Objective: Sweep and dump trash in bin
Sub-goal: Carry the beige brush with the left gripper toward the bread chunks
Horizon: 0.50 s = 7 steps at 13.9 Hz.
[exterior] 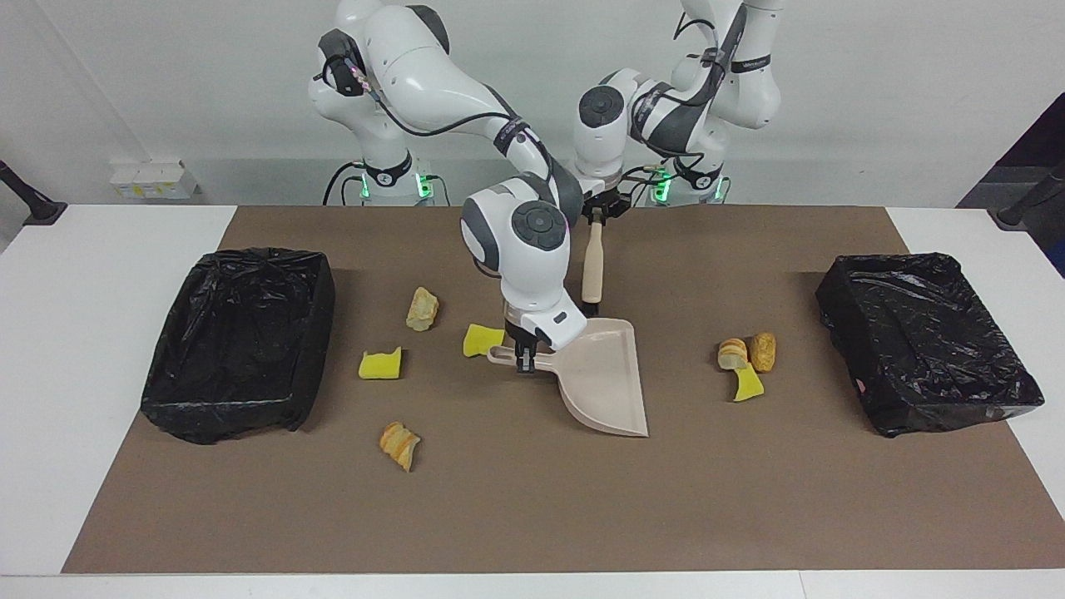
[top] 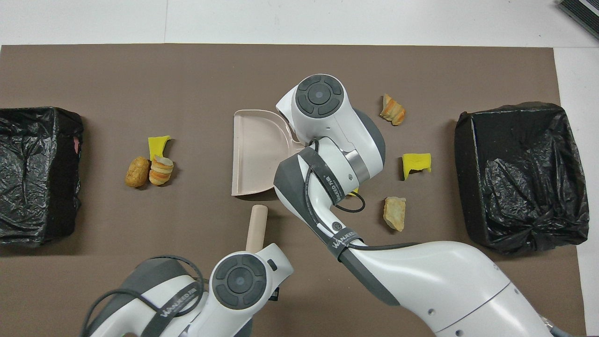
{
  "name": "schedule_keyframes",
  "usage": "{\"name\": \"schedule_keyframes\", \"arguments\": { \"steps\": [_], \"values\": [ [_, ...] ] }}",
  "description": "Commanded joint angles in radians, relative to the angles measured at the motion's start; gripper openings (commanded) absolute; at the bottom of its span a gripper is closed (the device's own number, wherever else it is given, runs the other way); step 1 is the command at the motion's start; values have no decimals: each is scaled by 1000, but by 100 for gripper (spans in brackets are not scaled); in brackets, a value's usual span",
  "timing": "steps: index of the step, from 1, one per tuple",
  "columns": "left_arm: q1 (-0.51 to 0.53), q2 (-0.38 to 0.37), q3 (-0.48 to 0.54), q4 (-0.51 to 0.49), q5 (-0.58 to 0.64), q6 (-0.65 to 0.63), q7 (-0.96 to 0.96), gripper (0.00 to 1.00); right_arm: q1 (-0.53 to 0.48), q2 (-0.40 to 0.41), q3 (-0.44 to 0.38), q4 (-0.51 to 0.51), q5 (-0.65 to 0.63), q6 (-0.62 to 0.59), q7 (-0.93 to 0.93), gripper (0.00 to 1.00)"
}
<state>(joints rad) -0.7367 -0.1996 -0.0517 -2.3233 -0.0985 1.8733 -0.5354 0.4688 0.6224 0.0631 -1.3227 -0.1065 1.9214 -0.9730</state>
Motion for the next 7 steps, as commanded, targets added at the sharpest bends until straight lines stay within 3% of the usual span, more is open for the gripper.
{"name": "schedule_keyframes", "arguments": {
  "steps": [1, 4, 7],
  "values": [
    [100, -177, 1, -8, -4, -190, 63, 0, -9, -17, 7, -23, -7, 16, -32, 0],
    [270, -196, 4, 56, 2, -321, 88, 0, -10, -17, 7, -21, -9, 15, -33, 0],
    [474, -173, 4, 64, 5, -277, 86, 0, -10, -18, 7, -19, -9, 13, -38, 0]
  ]
}}
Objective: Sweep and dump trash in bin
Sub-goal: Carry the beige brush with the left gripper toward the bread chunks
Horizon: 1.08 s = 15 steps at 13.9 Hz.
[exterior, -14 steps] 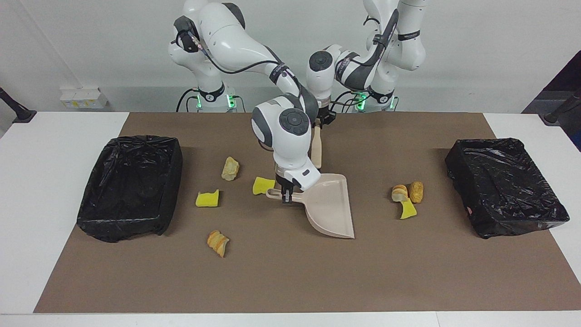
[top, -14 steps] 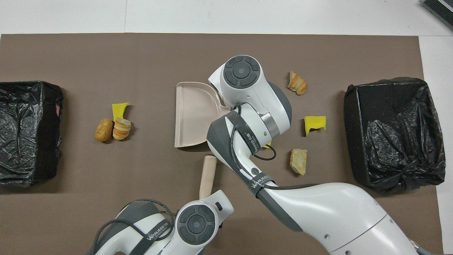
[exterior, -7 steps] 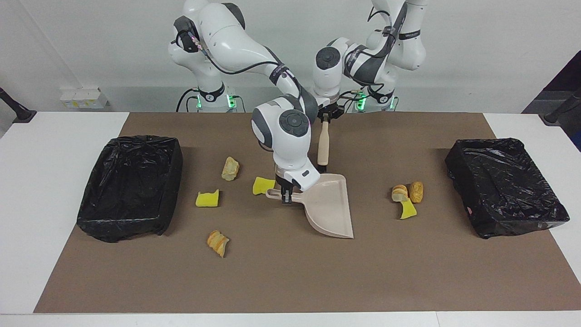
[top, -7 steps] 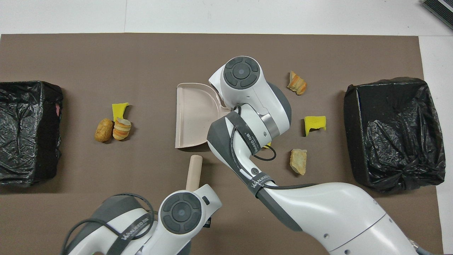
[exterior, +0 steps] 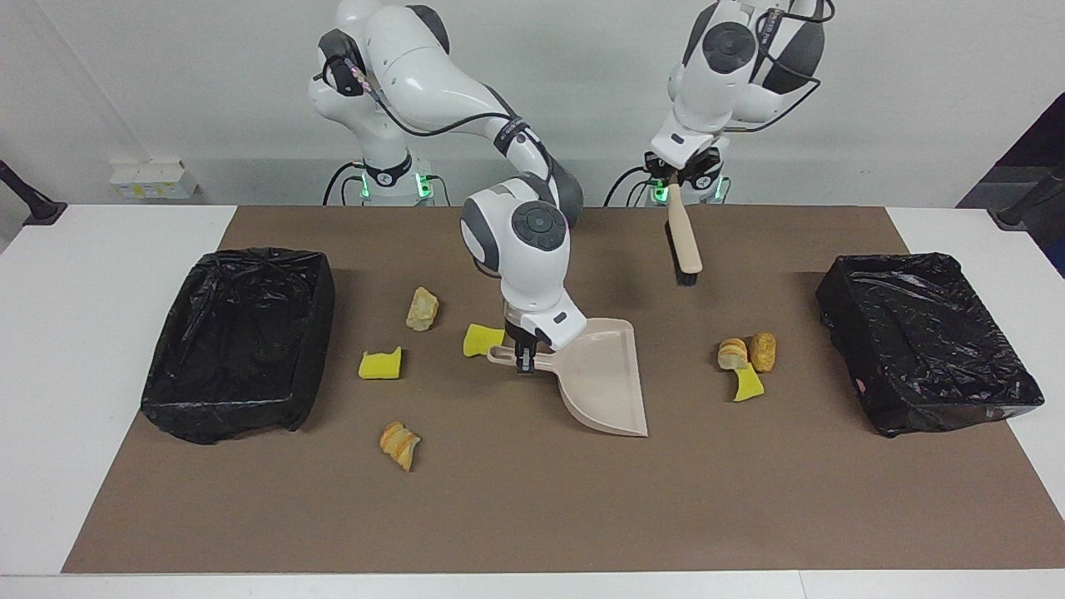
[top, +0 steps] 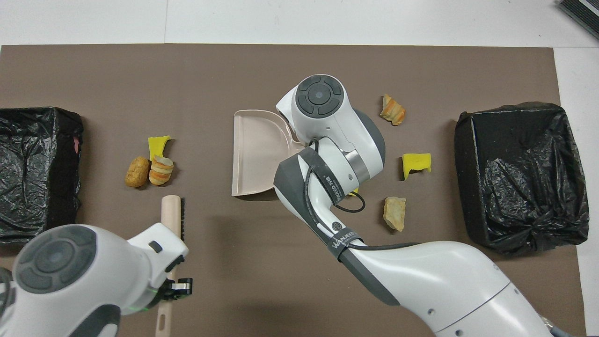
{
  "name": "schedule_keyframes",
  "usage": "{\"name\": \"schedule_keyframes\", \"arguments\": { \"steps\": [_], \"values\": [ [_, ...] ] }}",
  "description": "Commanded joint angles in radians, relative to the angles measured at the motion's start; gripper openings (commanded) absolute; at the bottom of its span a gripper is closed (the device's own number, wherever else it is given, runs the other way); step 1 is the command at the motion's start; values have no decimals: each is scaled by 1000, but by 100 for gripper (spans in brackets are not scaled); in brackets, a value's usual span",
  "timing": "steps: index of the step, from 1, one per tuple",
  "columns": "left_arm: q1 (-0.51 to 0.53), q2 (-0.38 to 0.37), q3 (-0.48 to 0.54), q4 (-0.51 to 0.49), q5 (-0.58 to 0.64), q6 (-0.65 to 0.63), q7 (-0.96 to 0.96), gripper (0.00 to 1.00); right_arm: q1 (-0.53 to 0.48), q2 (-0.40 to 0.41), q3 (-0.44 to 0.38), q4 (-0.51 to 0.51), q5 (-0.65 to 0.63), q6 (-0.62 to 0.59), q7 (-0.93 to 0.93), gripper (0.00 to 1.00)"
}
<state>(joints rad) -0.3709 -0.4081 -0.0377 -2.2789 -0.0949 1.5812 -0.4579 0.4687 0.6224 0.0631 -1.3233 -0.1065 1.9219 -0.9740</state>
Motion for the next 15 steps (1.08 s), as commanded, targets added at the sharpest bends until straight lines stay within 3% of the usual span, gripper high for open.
{"name": "schedule_keyframes", "arguments": {
  "steps": [1, 3, 7, 11, 15],
  "values": [
    [177, 43, -10, 16, 3, 73, 10, 0, -10, -17, 7, -19, -9, 11, -37, 0],
    [272, 71, -10, 15, 3, 187, 40, 0, -10, -18, 7, -17, -10, 5, -45, 0],
    [378, 164, -10, 6, 27, 223, 171, 0, -10, -18, 7, -17, -12, 5, -45, 0],
    [383, 303, -10, 5, 69, 321, 222, 0, -10, -18, 7, -19, -15, -1, -49, 0],
    [344, 337, -13, 10, 70, 364, 255, 0, -8, -18, 7, -20, -15, -7, -66, 0]
  ]
}}
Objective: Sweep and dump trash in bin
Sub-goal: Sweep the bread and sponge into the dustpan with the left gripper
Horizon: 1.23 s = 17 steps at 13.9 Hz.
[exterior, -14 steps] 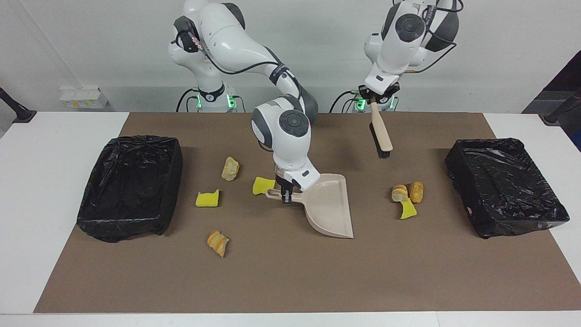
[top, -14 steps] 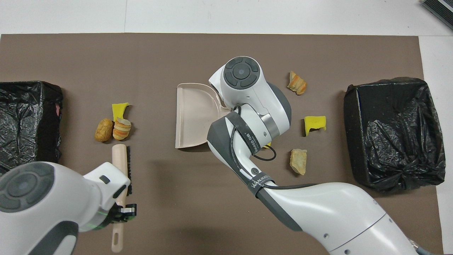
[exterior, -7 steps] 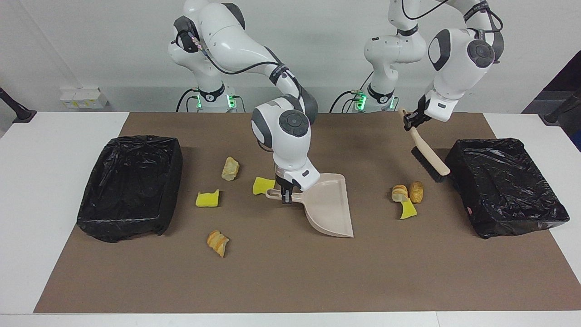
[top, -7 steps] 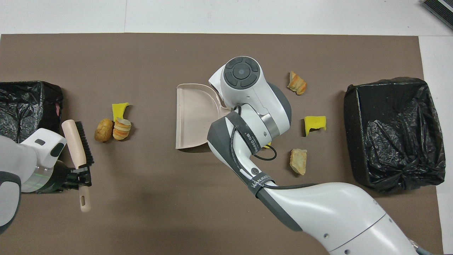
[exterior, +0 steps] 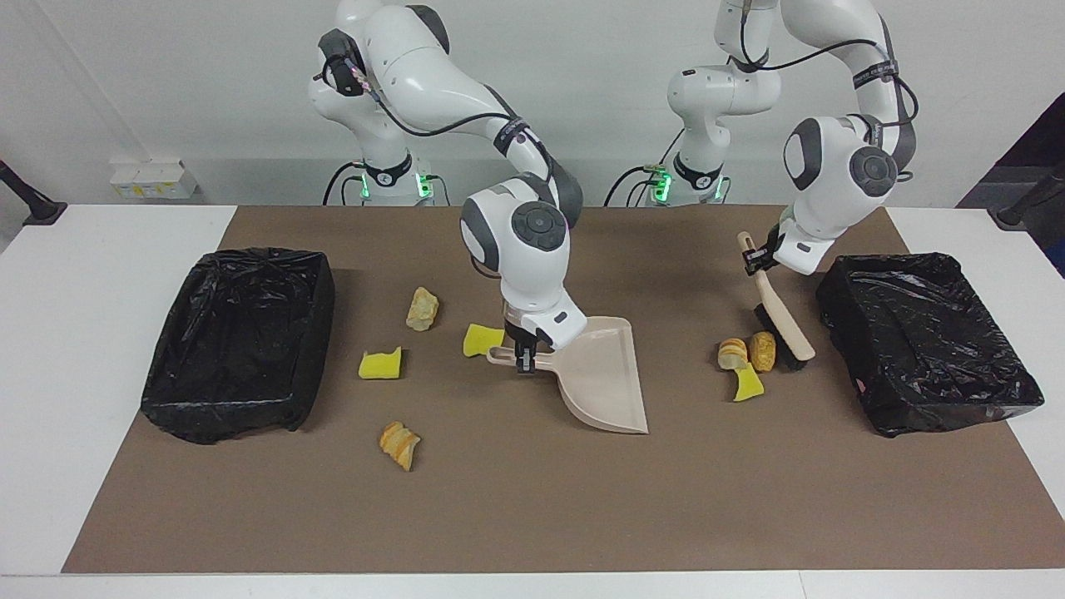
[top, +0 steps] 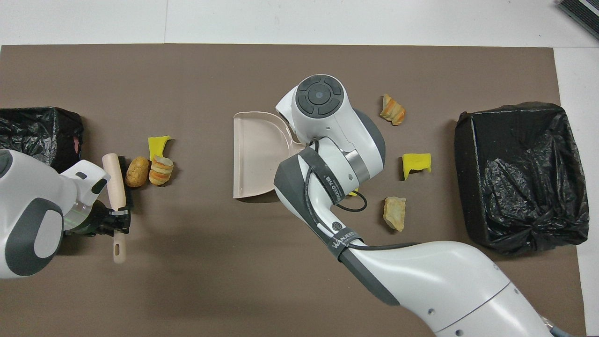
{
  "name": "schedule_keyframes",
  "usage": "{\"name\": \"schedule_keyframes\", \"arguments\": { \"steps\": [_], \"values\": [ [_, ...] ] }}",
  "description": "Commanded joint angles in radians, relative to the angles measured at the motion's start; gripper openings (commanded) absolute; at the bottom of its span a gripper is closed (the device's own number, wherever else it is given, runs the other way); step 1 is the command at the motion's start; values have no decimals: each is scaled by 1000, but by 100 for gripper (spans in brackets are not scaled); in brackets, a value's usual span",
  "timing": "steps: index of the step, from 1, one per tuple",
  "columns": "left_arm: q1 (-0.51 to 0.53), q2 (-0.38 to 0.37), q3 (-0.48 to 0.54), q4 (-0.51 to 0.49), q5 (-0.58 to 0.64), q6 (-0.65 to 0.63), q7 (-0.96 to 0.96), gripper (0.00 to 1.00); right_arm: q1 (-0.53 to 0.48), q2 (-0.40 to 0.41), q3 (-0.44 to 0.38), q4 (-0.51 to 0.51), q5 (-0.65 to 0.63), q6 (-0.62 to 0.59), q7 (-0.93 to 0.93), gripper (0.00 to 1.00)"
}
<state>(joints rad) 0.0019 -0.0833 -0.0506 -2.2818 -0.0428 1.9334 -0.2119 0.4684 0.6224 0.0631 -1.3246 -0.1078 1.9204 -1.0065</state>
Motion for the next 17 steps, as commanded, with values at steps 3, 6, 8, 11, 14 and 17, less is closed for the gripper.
{"name": "schedule_keyframes", "arguments": {
  "steps": [3, 6, 8, 11, 14, 17],
  "values": [
    [-83, 40, -3, 36, -2, 22, 6, 0, 1, -9, 7, -19, -1, 12, -21, 0],
    [-170, 66, -3, 74, -103, 36, -12, 0, 1, -6, 7, -24, -1, 11, -18, 0],
    [-233, 109, -3, 91, -130, 76, -53, 0, -1, -6, 7, -30, -3, 12, -18, 0],
    [-296, 117, -5, 123, -186, 85, -60, 0, -1, -6, 7, -30, -4, 12, -20, 0],
    [-387, 131, -6, 160, -215, 104, -116, 0, -2, -6, 7, -30, -3, 12, -20, 0],
    [-412, 152, -11, 229, -215, 34, -136, 0, -4, -6, 7, -31, -4, 12, -20, 0]
  ]
}}
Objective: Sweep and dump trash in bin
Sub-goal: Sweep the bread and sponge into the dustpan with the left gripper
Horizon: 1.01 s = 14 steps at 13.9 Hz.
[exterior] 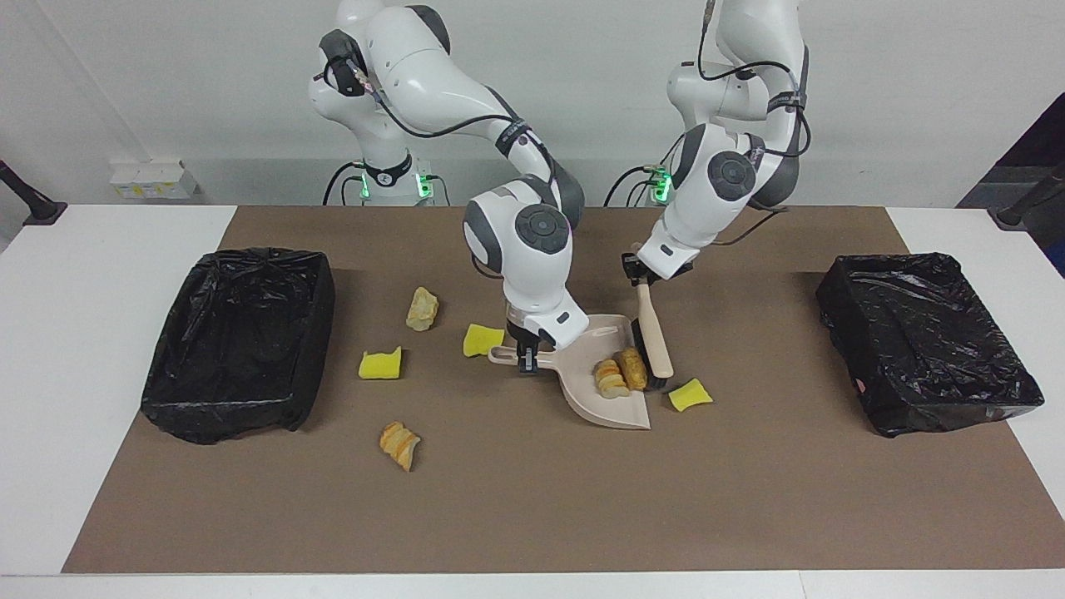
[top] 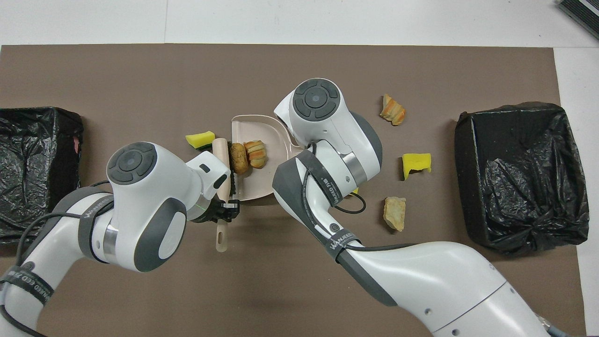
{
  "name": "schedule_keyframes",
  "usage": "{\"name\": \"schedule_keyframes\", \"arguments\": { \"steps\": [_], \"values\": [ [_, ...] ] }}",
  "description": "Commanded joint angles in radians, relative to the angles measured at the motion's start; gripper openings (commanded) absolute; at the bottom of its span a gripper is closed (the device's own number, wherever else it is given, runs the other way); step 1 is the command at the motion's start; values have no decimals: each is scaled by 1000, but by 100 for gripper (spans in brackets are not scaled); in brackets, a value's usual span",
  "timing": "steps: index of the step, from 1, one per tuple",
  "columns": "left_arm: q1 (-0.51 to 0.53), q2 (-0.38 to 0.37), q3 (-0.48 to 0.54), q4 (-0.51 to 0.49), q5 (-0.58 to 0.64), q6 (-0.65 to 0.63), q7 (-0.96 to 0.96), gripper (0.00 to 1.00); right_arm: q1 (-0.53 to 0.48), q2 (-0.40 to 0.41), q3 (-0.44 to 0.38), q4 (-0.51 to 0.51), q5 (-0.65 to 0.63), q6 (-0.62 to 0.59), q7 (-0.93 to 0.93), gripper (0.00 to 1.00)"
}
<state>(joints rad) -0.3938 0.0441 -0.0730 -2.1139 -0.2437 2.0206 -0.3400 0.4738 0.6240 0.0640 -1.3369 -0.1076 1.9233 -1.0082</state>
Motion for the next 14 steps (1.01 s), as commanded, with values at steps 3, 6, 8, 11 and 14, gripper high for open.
{"name": "schedule_keyframes", "arguments": {
  "steps": [3, 6, 8, 11, 14],
  "values": [
    [4, -22, 24, 144, 7, -256, 12, 0, -14, -7, 7, -19, -4, 13, -18, 0],
    [39, -4, 35, 204, 131, -269, 45, 0, -9, -7, 7, -25, -1, 20, -18, 0],
    [128, -1, 33, 198, 139, -275, 53, 0, -9, -7, 7, -25, 0, 20, -17, 0],
    [208, 48, 33, 181, 179, -217, 101, 0, -12, -7, 7, -25, 5, 39, -13, 0],
    [202, 74, 33, 100, 178, -77, 104, 0, -11, -7, 7, -31, 6, 52, -7, 0]
  ]
}}
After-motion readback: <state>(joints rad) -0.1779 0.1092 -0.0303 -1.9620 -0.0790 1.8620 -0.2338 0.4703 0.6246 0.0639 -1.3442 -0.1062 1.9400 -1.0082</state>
